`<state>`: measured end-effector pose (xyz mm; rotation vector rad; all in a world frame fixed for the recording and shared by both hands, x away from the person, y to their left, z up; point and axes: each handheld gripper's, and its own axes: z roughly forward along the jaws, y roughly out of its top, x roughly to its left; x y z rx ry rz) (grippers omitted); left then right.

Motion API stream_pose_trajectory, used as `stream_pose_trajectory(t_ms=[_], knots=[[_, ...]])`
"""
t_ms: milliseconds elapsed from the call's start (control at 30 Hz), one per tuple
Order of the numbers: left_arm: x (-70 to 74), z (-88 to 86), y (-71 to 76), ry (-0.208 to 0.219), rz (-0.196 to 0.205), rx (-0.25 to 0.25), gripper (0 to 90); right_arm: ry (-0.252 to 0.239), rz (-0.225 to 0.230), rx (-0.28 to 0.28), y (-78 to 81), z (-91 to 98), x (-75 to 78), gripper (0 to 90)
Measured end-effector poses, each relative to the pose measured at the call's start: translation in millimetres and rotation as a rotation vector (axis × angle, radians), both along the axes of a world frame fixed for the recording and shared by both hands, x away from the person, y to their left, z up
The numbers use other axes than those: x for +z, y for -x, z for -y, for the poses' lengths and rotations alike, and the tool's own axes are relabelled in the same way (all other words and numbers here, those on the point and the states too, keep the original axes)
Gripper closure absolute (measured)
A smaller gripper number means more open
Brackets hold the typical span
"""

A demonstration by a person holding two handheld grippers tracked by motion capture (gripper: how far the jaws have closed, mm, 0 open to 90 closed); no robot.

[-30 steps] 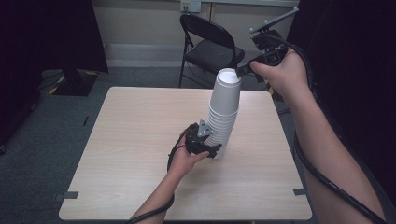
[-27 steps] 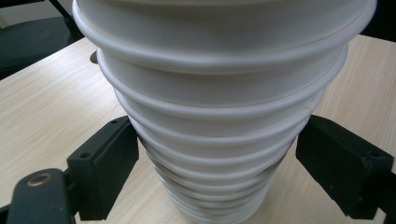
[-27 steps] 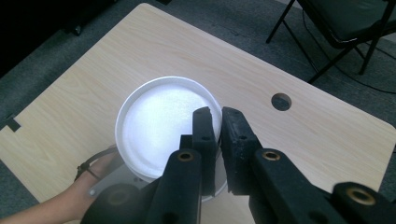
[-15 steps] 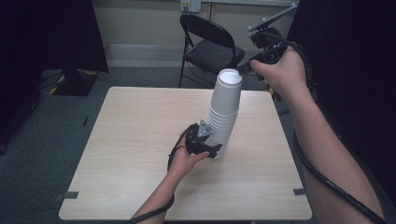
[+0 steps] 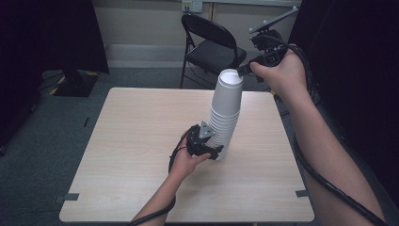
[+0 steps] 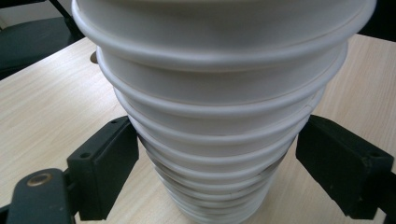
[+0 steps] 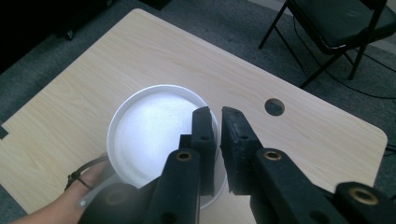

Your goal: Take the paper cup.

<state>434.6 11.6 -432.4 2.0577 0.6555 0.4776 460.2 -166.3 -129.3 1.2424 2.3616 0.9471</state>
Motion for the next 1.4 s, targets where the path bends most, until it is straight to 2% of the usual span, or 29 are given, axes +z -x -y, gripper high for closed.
stream_pose_trajectory(t_ms=[33,233,567,1400], knots=[[-0.2,0.2,0.0,0.001,0.000,0.001,13.2,-0.014,-0.005,0.005,-0.3,1.2,-0.4,87.1],[0.0,1.8,-0.3,0.003,-0.003,0.001,12.4,-0.006,-0.023,-0.012,0.2,1.7,0.8,88.9],[-2.9,2.6,0.1,0.013,-0.009,0.004,10.5,0.028,-0.011,-0.016,2.2,0.5,2.3,90.0],[-1.8,1.5,-0.4,0.004,-0.012,0.004,12.3,-0.010,0.021,-0.018,5.0,10.0,18.8,90.0]])
